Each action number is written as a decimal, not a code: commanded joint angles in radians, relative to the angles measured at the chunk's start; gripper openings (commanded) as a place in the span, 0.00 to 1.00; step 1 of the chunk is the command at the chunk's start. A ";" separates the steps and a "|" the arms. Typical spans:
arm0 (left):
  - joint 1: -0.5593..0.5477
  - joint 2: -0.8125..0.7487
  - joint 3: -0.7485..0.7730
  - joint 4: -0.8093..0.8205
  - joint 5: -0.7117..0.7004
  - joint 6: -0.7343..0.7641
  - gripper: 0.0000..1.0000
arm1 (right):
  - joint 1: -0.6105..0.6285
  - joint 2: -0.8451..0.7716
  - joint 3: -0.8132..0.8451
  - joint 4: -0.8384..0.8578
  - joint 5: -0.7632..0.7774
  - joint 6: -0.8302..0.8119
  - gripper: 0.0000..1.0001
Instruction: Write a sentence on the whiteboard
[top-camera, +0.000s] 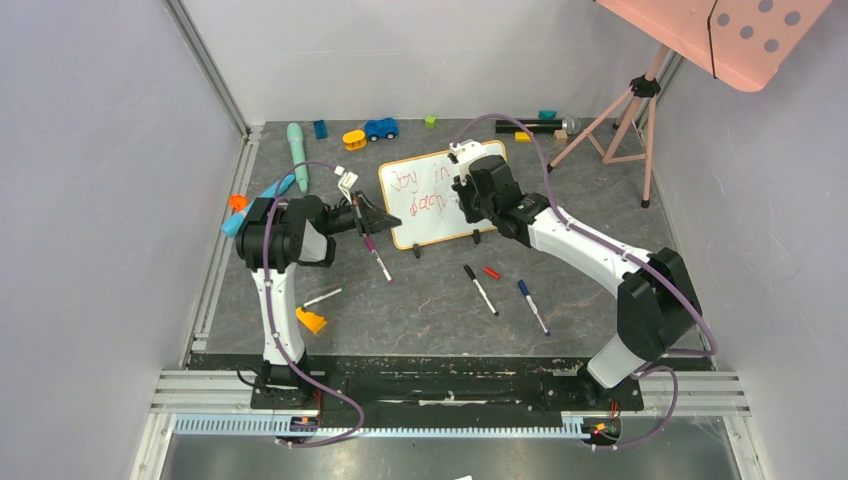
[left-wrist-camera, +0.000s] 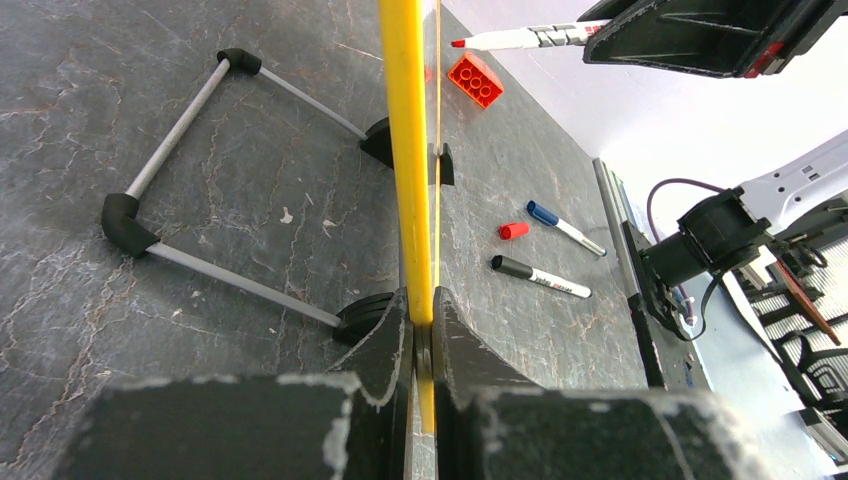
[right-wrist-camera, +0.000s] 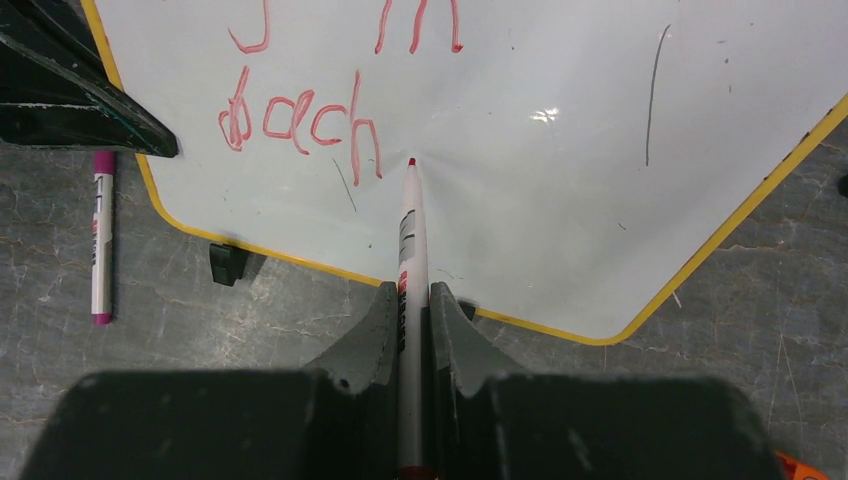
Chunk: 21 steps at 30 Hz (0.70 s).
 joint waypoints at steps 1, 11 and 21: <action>-0.020 0.043 -0.016 0.040 0.107 0.087 0.02 | -0.002 -0.001 0.056 0.063 -0.029 -0.010 0.00; -0.020 0.044 -0.016 0.040 0.108 0.086 0.02 | -0.002 0.033 0.092 0.072 -0.034 -0.007 0.00; -0.020 0.043 -0.016 0.040 0.110 0.085 0.02 | -0.002 0.072 0.119 0.072 -0.035 -0.014 0.00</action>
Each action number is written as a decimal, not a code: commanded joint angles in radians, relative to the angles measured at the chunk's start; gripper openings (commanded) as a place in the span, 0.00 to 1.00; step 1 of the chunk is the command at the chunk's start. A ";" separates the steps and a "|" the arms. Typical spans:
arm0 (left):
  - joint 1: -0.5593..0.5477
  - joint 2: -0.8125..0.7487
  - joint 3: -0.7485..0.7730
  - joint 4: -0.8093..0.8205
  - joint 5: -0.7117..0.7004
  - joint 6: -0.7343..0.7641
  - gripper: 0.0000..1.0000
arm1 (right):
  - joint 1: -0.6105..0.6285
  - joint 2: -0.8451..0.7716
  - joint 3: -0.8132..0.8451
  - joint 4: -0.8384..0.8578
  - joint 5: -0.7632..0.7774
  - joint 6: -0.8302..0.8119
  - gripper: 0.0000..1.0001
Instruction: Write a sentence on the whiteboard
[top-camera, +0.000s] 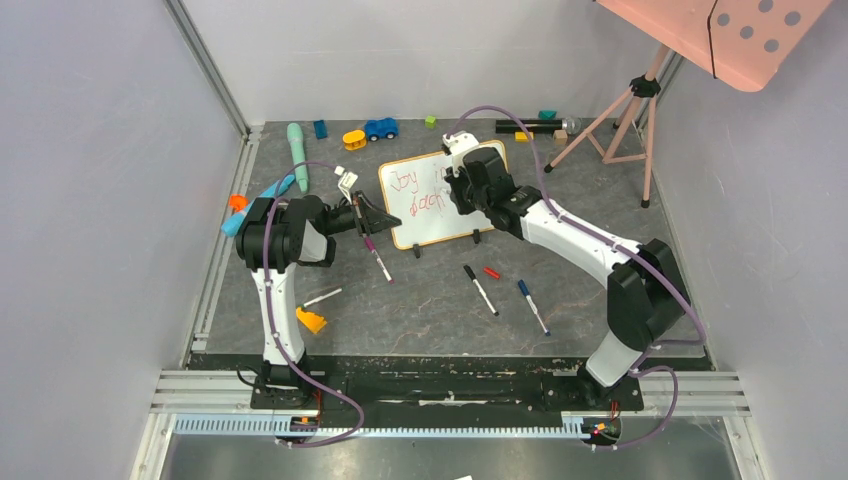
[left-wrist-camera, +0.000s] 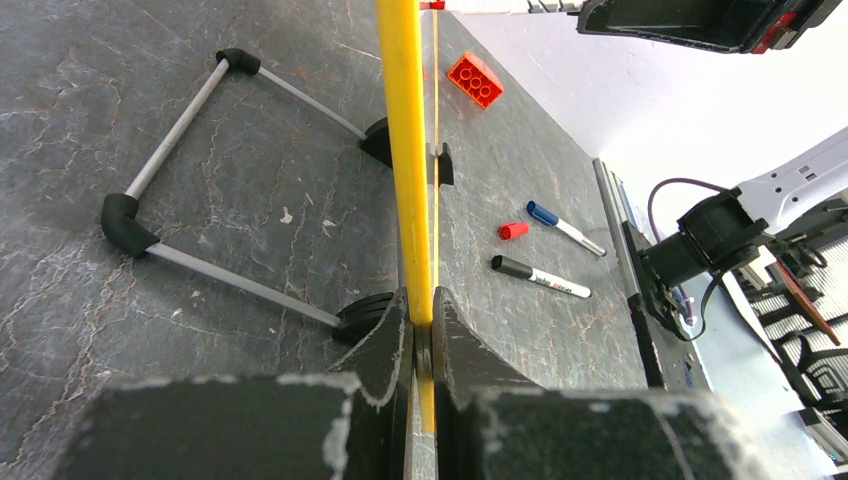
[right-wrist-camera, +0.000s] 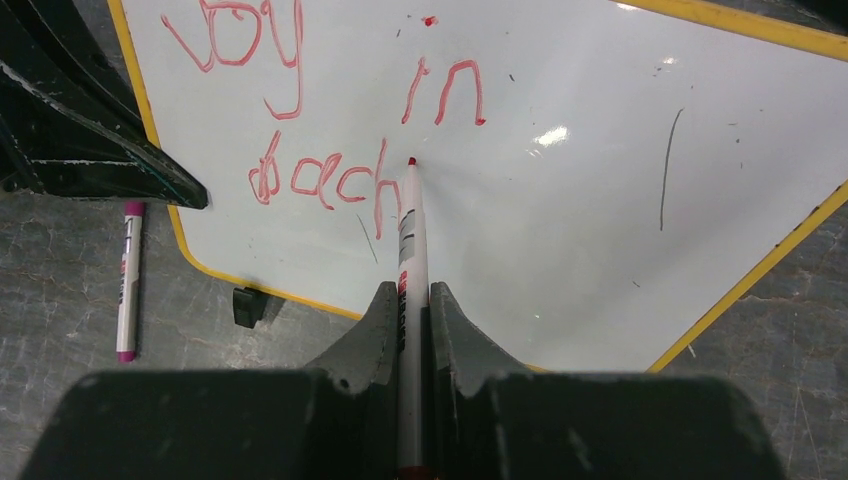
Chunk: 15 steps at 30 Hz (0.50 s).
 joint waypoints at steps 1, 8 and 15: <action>-0.020 0.044 -0.017 0.039 0.110 0.087 0.02 | -0.002 0.013 0.045 0.035 -0.004 -0.011 0.00; -0.019 0.043 -0.017 0.039 0.110 0.086 0.02 | -0.003 0.020 0.046 0.017 0.047 -0.009 0.00; -0.020 0.044 -0.017 0.039 0.109 0.085 0.02 | -0.002 0.015 0.044 0.017 0.042 -0.008 0.00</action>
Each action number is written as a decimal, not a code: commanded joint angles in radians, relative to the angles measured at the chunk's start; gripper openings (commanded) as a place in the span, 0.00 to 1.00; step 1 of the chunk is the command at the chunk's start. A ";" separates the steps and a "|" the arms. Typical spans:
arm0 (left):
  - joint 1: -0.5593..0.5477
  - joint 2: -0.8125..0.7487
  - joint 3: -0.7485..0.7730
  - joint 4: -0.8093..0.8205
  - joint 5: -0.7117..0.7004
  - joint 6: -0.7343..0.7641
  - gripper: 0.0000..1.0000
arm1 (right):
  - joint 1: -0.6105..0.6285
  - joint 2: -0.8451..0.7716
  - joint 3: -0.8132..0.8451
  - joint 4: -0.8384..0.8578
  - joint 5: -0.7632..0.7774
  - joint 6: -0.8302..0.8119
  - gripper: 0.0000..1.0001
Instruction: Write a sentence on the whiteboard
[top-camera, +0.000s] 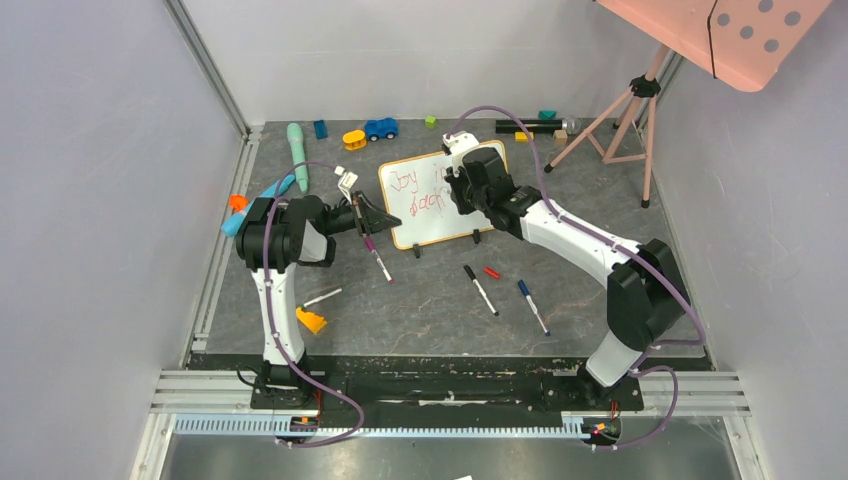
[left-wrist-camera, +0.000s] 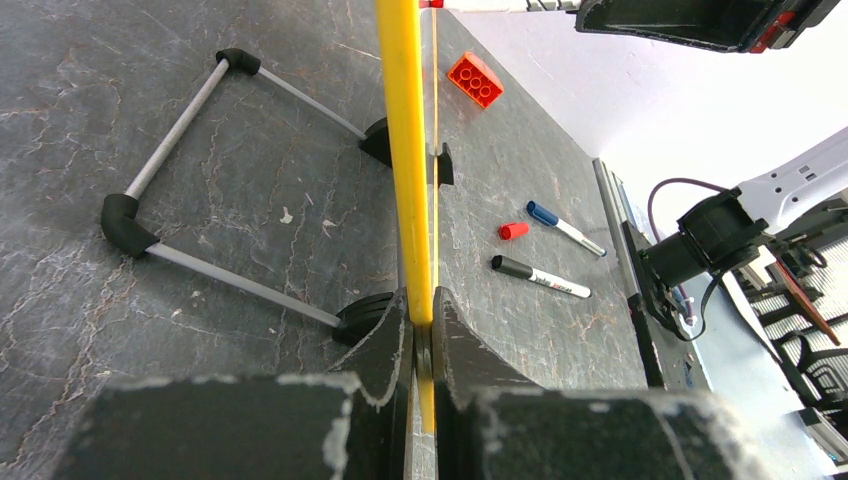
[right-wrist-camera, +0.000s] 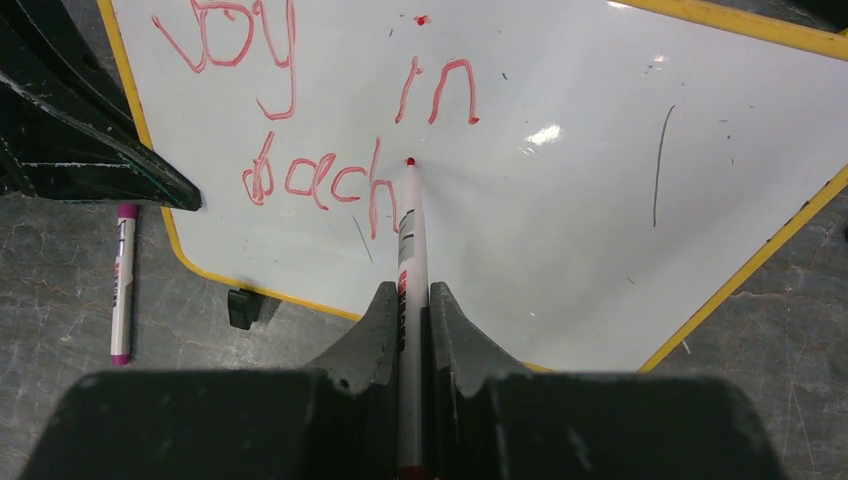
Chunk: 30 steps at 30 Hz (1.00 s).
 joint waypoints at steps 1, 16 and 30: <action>-0.019 0.043 -0.017 0.040 0.109 0.086 0.02 | -0.003 0.012 0.041 0.019 0.011 -0.011 0.00; -0.019 0.044 -0.016 0.040 0.109 0.087 0.02 | -0.003 0.001 0.031 0.014 0.046 0.003 0.00; -0.019 0.043 -0.017 0.040 0.109 0.086 0.02 | -0.005 -0.015 0.048 0.013 -0.029 0.013 0.00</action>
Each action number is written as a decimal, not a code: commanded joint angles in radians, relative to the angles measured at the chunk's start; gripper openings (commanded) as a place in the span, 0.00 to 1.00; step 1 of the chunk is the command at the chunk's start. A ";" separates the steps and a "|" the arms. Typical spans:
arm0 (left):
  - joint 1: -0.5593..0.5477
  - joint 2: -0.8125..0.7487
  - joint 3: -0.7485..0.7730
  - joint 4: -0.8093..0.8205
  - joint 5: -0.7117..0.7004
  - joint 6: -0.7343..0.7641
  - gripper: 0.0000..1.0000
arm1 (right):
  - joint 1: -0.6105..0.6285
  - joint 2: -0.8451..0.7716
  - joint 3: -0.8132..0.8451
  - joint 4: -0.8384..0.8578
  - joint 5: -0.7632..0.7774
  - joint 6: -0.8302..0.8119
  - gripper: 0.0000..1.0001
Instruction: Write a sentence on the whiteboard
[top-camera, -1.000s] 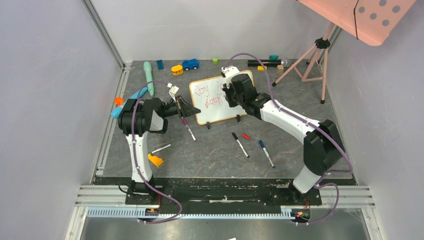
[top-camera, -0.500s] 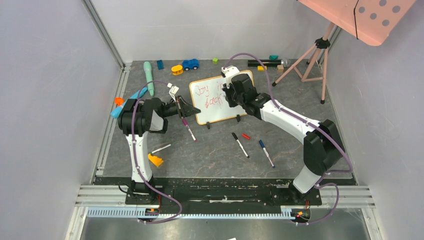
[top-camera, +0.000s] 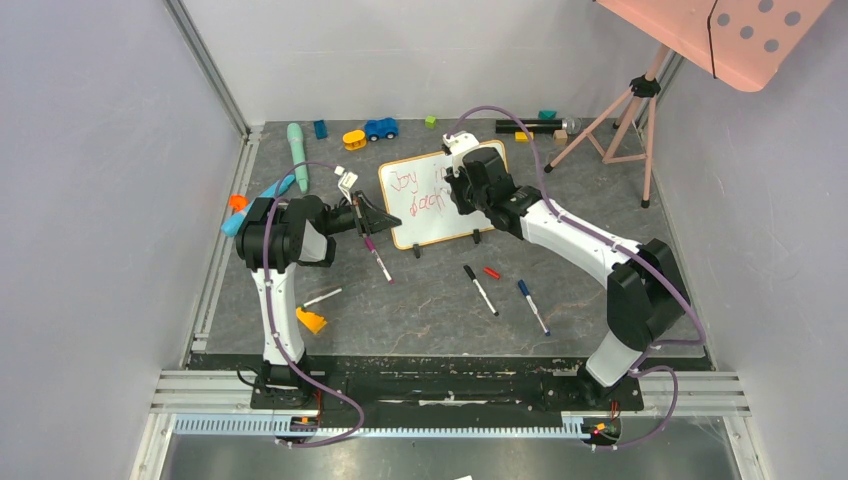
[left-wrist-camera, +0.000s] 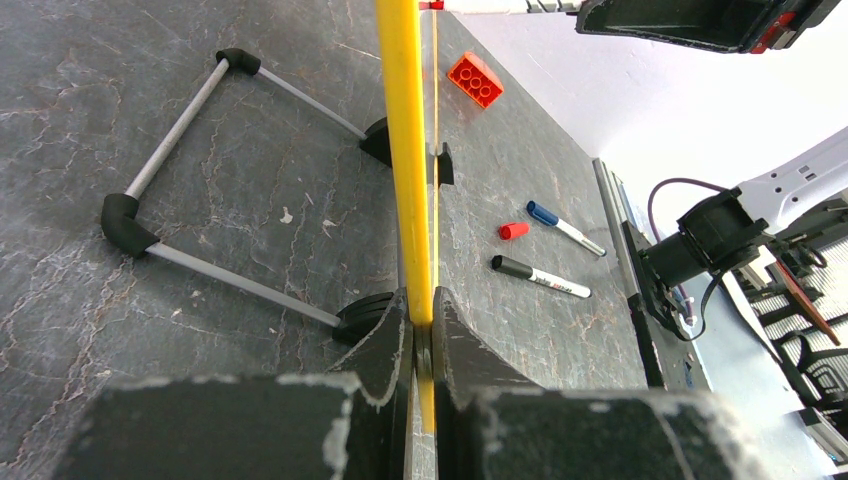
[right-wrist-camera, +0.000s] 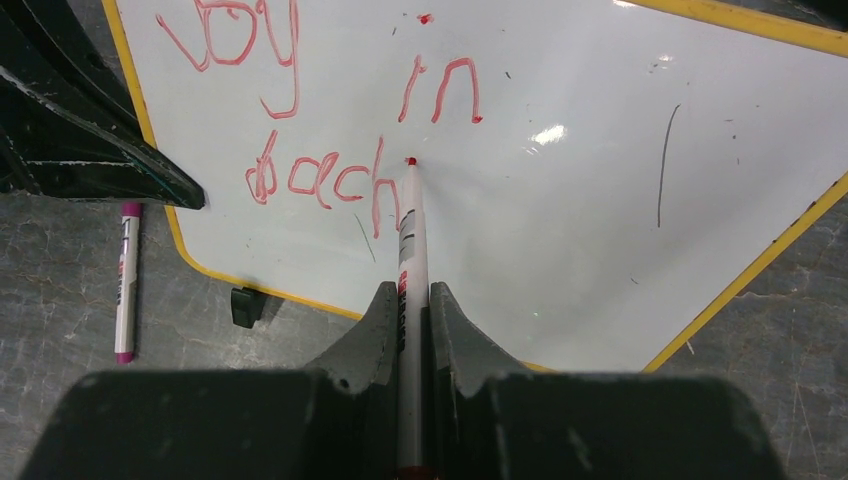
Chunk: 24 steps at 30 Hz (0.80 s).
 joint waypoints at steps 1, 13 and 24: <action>-0.019 0.043 -0.017 0.040 0.109 0.086 0.02 | -0.006 -0.018 0.052 0.014 -0.024 0.016 0.00; -0.019 0.043 -0.017 0.040 0.108 0.085 0.02 | -0.008 -0.064 0.008 0.011 -0.033 0.016 0.00; -0.019 0.045 -0.015 0.040 0.109 0.084 0.02 | -0.007 -0.035 -0.006 -0.002 -0.016 -0.001 0.00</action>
